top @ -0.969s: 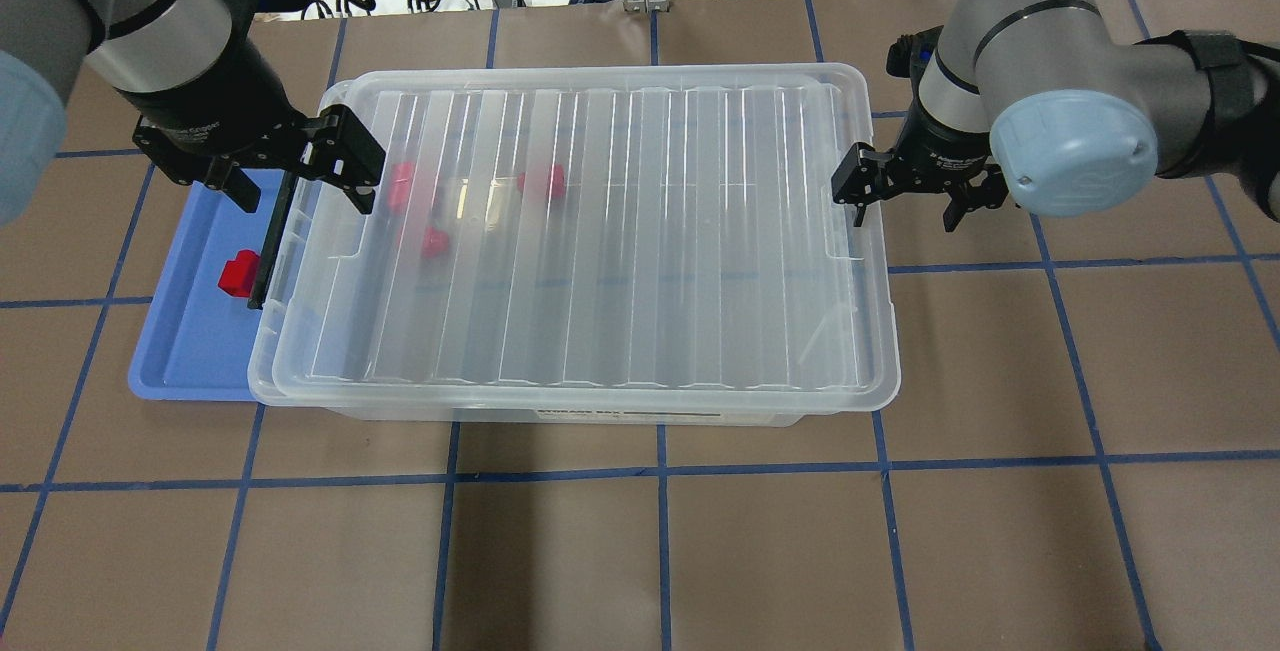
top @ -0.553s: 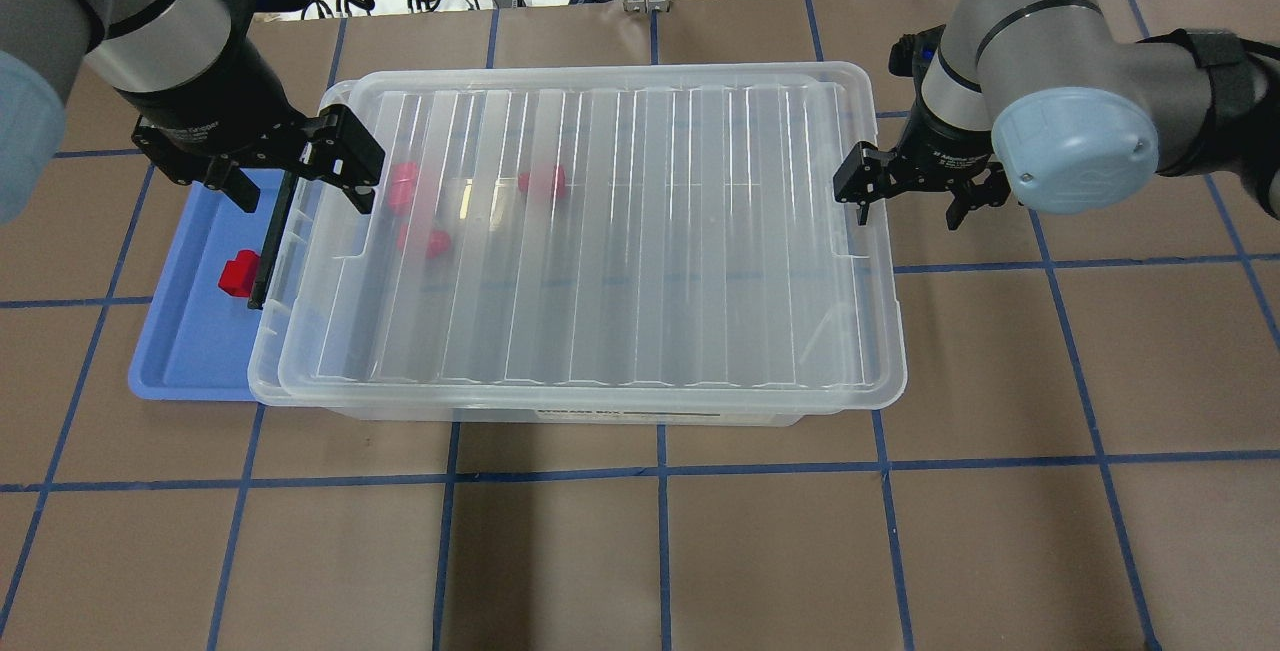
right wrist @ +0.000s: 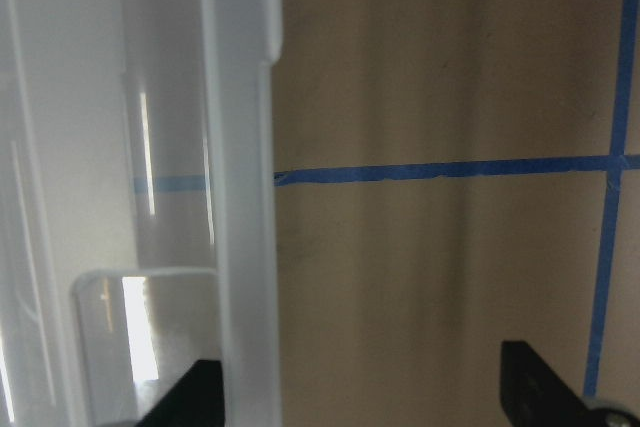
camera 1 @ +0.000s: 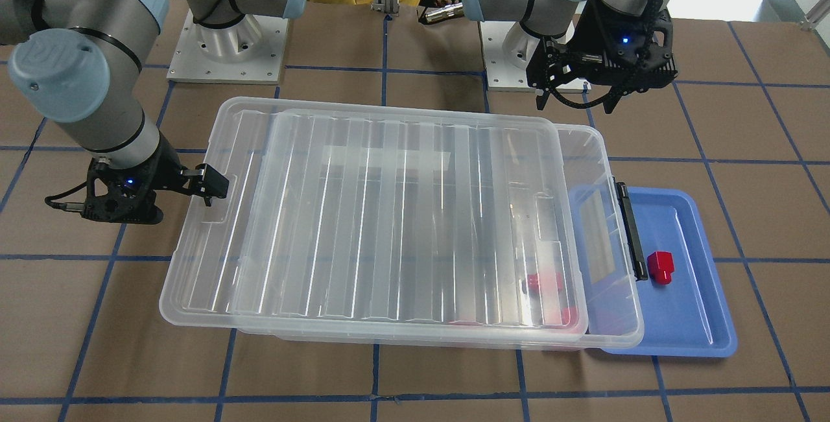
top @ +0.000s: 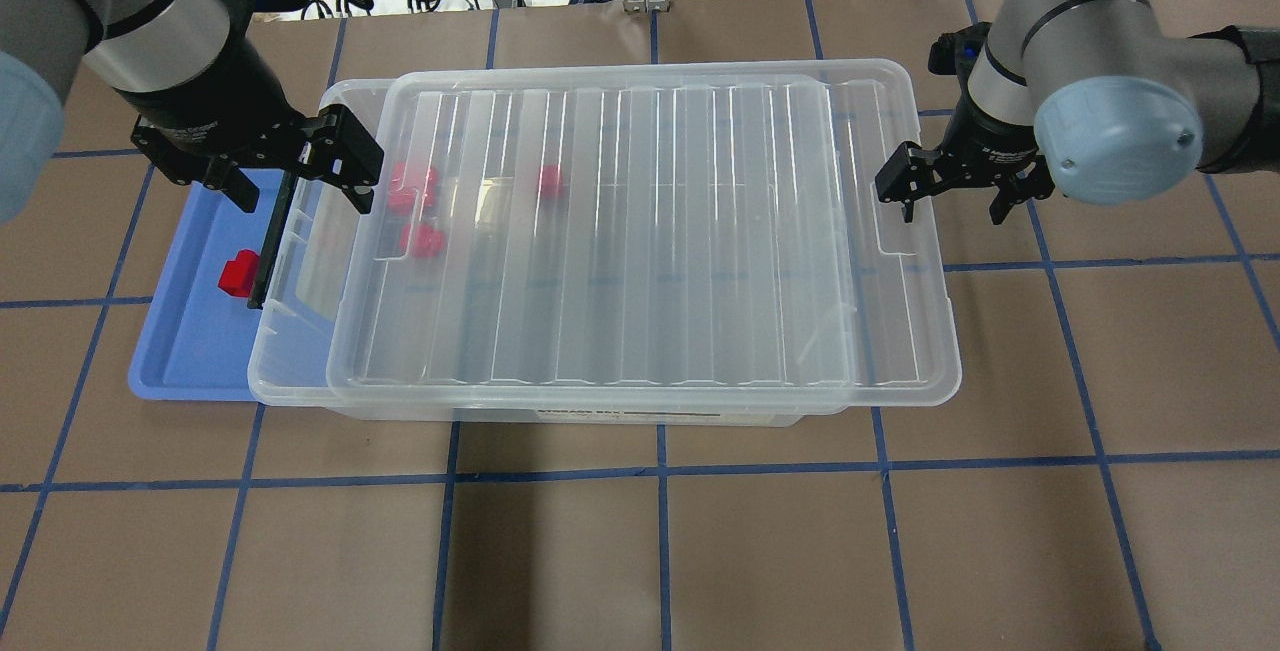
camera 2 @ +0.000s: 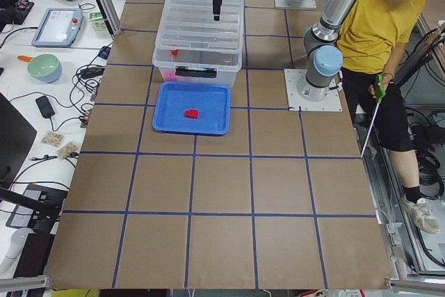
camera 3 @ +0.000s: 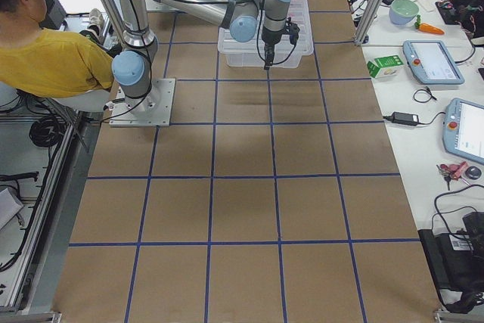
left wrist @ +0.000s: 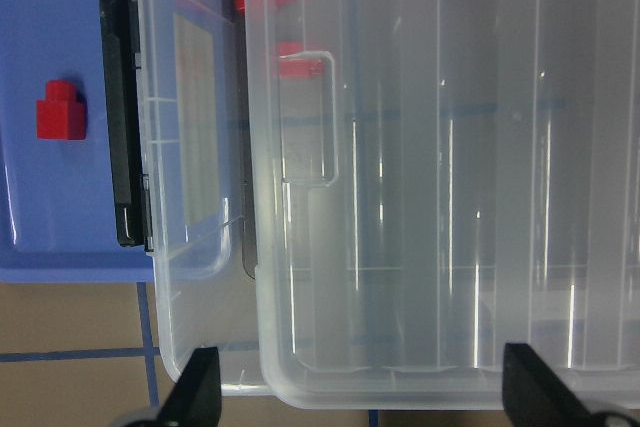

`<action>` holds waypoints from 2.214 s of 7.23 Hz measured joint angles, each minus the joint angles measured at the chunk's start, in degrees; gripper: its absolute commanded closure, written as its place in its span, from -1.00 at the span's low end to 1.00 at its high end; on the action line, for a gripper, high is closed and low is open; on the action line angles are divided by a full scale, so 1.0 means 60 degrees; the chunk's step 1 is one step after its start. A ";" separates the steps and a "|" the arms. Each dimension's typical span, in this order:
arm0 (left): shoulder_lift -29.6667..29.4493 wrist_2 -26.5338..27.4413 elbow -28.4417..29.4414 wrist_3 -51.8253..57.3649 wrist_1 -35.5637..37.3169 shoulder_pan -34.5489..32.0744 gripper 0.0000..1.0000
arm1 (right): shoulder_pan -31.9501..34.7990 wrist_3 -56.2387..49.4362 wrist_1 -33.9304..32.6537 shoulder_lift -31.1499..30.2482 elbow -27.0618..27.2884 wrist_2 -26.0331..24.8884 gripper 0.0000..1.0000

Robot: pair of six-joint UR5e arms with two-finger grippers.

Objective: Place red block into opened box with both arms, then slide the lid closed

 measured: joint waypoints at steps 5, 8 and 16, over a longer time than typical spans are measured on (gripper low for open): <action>0.0011 0.0000 0.0000 0.0000 0.0000 0.0004 -1.00 | -0.0623 -0.0462 0.0052 -0.0014 -0.0038 -0.0238 -1.00; 0.0009 0.0000 0.0000 0.0000 0.0000 0.0005 -1.00 | -0.0701 -0.0963 -0.0017 -0.0024 -0.0083 -0.0409 -1.00; 0.0014 0.0000 0.0000 0.0000 0.0000 0.0004 -1.00 | -0.1562 -0.1962 0.0041 -0.0068 -0.0122 -0.0567 -1.00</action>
